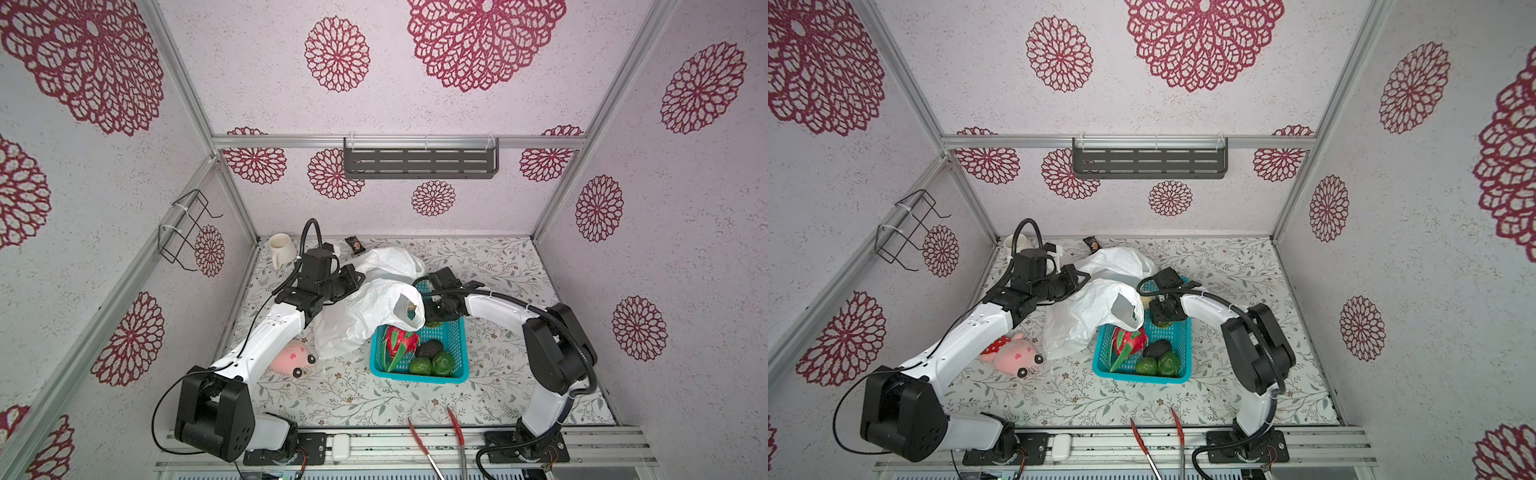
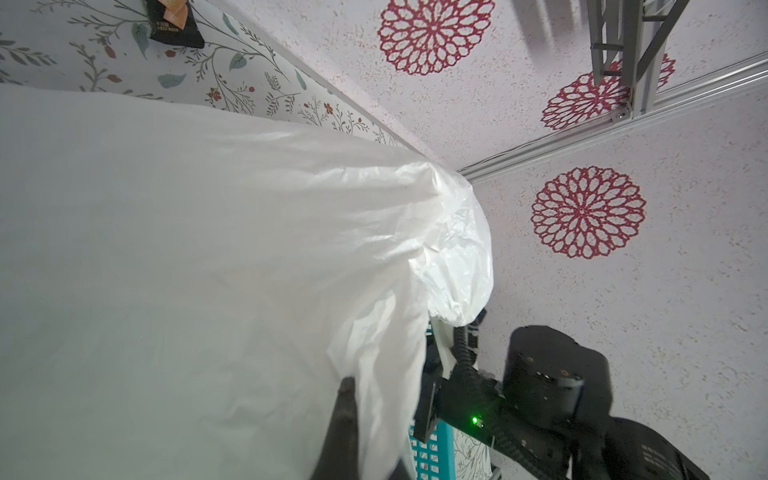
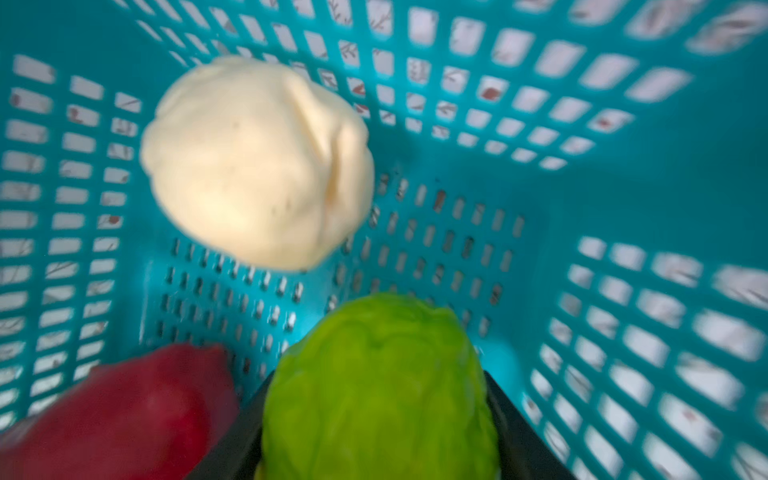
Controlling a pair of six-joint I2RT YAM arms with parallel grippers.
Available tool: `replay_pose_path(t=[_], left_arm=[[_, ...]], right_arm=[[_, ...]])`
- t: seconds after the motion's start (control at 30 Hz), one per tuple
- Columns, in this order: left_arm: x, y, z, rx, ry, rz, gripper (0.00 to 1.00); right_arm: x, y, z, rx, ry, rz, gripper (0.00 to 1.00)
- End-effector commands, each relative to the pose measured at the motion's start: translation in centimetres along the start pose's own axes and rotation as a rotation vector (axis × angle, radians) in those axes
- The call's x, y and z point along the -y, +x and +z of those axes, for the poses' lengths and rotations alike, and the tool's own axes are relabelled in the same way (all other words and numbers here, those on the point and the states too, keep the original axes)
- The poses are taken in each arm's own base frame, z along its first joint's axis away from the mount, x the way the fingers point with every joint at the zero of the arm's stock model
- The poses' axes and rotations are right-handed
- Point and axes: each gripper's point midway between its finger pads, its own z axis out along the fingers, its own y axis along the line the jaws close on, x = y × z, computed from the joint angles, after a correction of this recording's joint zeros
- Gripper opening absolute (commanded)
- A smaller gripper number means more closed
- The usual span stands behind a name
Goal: Place the fruits into the plastic bag
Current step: 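Carry the green custard apple into the bag and open the right gripper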
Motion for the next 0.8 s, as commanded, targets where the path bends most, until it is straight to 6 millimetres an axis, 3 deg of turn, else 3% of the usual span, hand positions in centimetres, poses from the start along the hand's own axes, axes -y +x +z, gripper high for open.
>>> replay_pose_path(t=[0.0,0.13,0.37,0.5,0.77], left_arm=[[0.8,-0.4,-0.4,0.018,0.033,0.035,0.0],[1.3,-0.5,-0.5,0.019,0.048,0.05,0.0],[2.1,-0.5,-0.8,0.012,0.079,0.082,0.0],[2.3,-0.5,-1.1,0.013,0.087,0.091,0.0],[3.1,-0.2,-1.4,0.015,0.104,0.112,0.0]], right_arm=[[-0.1,-3.5,-5.7,0.199,-0.018,-0.005,0.52],[-1.0,-4.2,-9.6,0.313,-0.102,-0.033,0.53],[-7.3,-7.0,-14.5,0.438,-0.429,-0.144,0.54],[-11.5,-8.2,-14.9,0.43,-0.571,-0.217,0.54],[-18.1,-10.1,-12.6,0.398,-0.703,-0.301,0.54]])
